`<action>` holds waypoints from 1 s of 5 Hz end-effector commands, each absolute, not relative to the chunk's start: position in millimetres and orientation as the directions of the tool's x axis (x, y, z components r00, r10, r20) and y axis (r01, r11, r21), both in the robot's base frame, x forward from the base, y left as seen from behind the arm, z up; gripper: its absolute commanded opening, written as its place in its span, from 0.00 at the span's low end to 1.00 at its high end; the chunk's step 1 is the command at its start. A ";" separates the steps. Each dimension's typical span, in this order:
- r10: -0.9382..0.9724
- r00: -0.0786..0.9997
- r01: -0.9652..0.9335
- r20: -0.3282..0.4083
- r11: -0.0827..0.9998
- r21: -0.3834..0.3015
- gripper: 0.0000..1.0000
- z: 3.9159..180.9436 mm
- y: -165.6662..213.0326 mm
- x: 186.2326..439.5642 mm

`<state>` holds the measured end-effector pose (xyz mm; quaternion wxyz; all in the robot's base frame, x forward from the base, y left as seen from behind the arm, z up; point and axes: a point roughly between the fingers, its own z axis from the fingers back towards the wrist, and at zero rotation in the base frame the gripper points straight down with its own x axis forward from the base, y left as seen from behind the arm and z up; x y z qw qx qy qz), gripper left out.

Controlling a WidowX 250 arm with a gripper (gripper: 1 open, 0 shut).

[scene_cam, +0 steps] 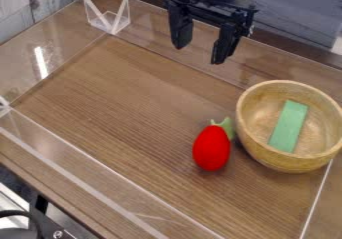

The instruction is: Remove the green block from the brown bowl and put it on the table

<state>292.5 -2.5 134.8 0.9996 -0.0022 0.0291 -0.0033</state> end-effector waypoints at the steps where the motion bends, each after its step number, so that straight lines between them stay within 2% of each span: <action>1: -0.004 0.997 0.003 -0.079 1.000 -0.012 1.00 124.6 -9.0 291.2; 2: -0.013 0.998 0.012 -0.062 1.000 -0.022 1.00 117.8 -35.0 292.5; 4: -0.042 0.999 0.042 0.001 0.998 -0.049 1.00 115.8 -89.1 300.6; 5: -0.036 0.999 0.038 0.031 0.998 -0.060 1.00 113.1 -100.9 304.1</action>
